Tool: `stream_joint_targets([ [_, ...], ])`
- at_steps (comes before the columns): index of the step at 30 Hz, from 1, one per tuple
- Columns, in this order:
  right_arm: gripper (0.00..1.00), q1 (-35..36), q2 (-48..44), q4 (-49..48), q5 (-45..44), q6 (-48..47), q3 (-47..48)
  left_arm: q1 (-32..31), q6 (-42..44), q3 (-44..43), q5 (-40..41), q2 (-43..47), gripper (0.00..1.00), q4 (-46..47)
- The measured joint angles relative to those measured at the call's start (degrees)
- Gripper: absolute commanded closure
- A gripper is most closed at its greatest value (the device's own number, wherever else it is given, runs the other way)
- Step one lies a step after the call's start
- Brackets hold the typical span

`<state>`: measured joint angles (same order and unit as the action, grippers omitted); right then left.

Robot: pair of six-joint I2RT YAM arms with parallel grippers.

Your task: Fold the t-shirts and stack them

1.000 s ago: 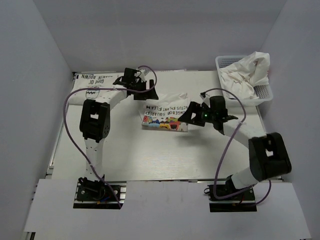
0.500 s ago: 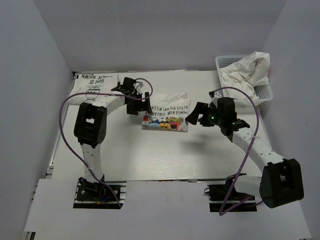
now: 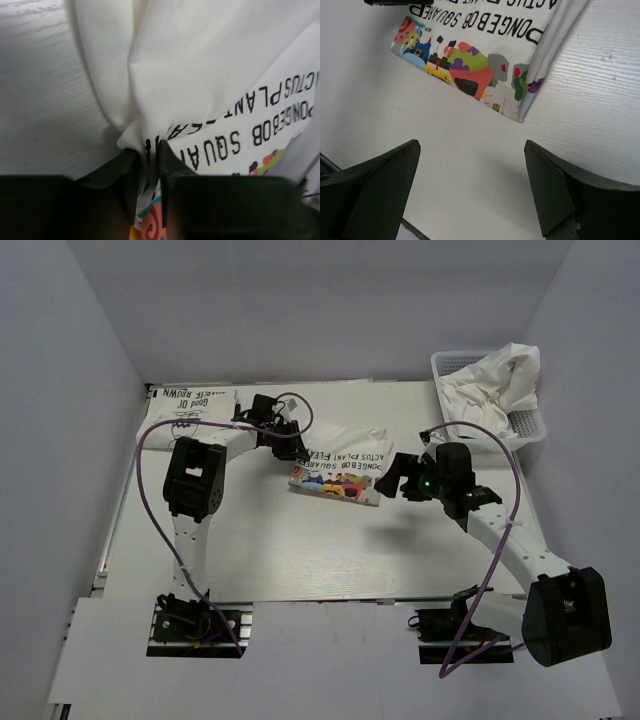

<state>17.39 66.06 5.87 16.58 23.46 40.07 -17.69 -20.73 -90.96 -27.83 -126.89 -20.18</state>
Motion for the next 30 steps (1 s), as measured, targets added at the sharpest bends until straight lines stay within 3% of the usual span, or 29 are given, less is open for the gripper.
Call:
stream_joint_targets([
  [2,0.10,0.0,-0.3,-0.2,-0.4,0.0,-0.7,0.0,-0.2,0.2,-2.1,-0.9,0.98,1.4],
  [3,0.10,0.0,-0.5,-0.2,-0.7,0.0,-1.2,-0.1,-0.5,0.4,-2.3,-0.9,1.00,1.7],
  [10,0.10,0.0,-1.4,0.1,-3.2,-0.2,-2.5,-0.6,3.2,-2.1,1.2,-0.9,1.00,-2.0],
  [20,0.10,0.0,-2.7,0.6,-7.7,-1.8,-2.5,-0.6,18.3,-7.4,26.9,8.0,1.00,-13.3],
  [30,0.10,0.0,-1.1,1.3,-9.0,-2.7,-2.5,1.0,34.2,-7.4,47.0,17.9,1.00,-11.2],
])
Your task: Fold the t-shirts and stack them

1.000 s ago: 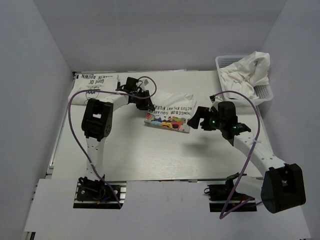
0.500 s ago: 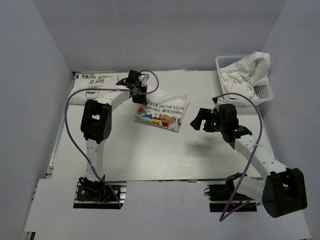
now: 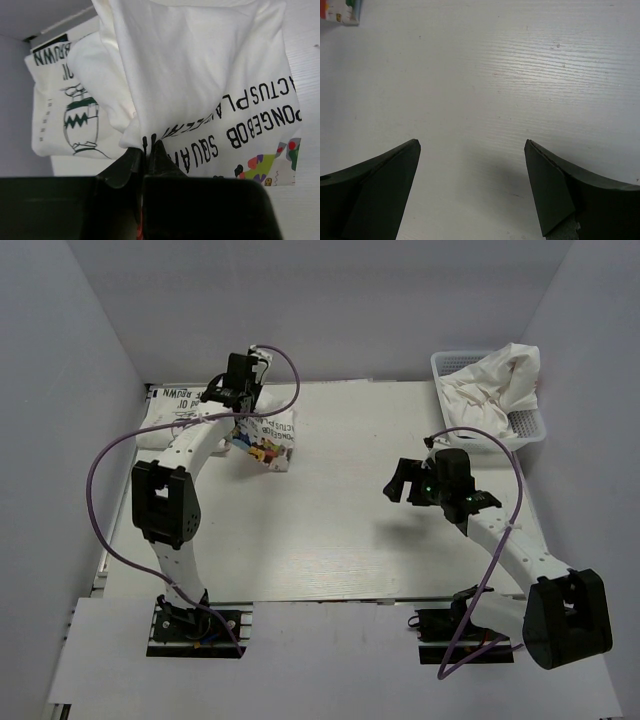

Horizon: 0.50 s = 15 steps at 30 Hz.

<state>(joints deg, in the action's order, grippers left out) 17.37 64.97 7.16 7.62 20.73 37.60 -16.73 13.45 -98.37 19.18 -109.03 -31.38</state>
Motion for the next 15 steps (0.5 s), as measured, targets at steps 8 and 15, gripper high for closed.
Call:
stream_joint_targets([
  [8,0.10,0.0,0.5,0.1,0.0,-0.1,0.1,3.5,6.0,-4.6,4.3,-2.1,1.00,0.2],
  [15,0.10,0.0,1.5,0.6,0.1,-0.2,1.4,8.7,9.8,-8.8,1.9,-3.0,1.00,0.1],
])
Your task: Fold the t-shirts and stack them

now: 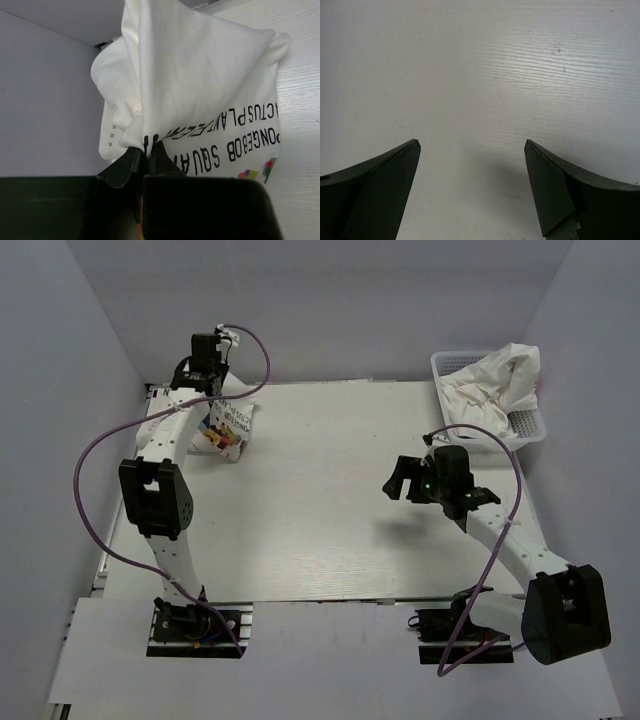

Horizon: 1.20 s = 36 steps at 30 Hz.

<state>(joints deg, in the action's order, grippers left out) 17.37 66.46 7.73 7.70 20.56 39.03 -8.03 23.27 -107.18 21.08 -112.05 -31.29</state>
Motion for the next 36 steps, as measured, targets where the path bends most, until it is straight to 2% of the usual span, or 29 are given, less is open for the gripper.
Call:
stream_joint_targets([
  [8,0.10,0.0,0.8,0.0,0.4,0.1,0.7,3.8,1.9,-6.1,-5.4,-1.1,1.00,-1.8],
  [14,0.10,0.0,2.1,0.1,1.1,0.2,1.4,5.6,2.2,-6.1,-10.2,-1.0,1.00,-1.7],
  [21,0.10,0.0,3.5,0.3,1.4,0.2,2.3,9.4,1.2,-5.9,-11.1,-1.9,1.00,0.1],
  [28,0.10,0.0,7.6,0.7,1.8,0.5,6.3,15.1,-0.3,-7.0,-12.7,-9.2,1.00,3.4],
  [35,0.10,0.0,12.1,0.8,3.6,1.7,8.1,17.7,-1.4,-6.5,-11.6,-15.2,1.00,6.3],
  [36,0.10,0.0,12.7,0.8,3.7,1.9,8.3,17.8,-1.5,-6.5,-10.9,-15.9,0.83,6.8],
])
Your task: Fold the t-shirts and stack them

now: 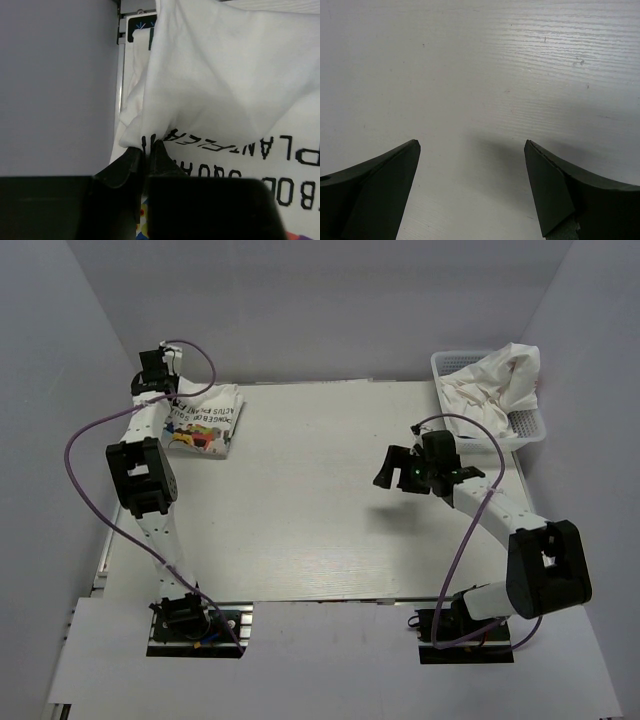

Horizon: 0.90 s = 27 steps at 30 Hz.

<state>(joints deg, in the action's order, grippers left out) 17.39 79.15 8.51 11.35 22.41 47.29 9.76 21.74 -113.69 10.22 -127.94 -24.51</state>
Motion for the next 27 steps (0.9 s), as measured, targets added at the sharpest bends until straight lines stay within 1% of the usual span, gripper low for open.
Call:
stream_joint_targets([
  [1,0.10,0.0,0.5,0.1,0.1,0.1,0.2,0.1,-0.1,0.0,0.7,-0.3,0.52,0.5],
  [2,0.10,0.0,1.0,0.1,0.2,0.3,0.4,0.2,-0.1,0.0,1.4,-0.8,0.01,0.9],
  [8,0.10,0.0,1.5,0.1,0.4,1.0,1.1,0.6,-3.5,-0.7,5.7,-1.6,0.00,2.1],
  [13,0.10,0.0,0.9,0.0,0.4,1.2,1.2,0.6,-8.6,-5.4,7.1,-1.5,0.00,0.5],
  [16,0.10,0.0,-0.9,0.0,0.3,1.1,1.2,0.6,-12.2,-6.4,5.2,-0.1,0.00,-1.1],
  [20,0.10,0.0,-5.3,-0.6,0.3,1.1,-0.2,-0.4,-18.7,-5.7,-0.1,3.9,0.00,-6.4],
  [22,0.10,0.0,-7.5,-1.1,0.3,1.1,-1.3,-1.8,-22.8,0.8,-3.7,9.9,0.00,-5.3],
  [23,0.10,0.0,-8.6,-1.2,0.3,1.1,-1.8,-3.0,-25.1,6.2,-5.0,14.4,0.00,-4.0],
  [25,0.10,0.0,-11.0,-2.1,0.4,1.2,-3.6,-6.8,-29.6,19.6,-6.9,25.4,0.00,0.5],
  [27,0.10,0.0,-14.1,-4.0,0.9,1.4,-6.7,-12.1,-34.0,34.0,-7.8,37.6,0.00,5.2],
])
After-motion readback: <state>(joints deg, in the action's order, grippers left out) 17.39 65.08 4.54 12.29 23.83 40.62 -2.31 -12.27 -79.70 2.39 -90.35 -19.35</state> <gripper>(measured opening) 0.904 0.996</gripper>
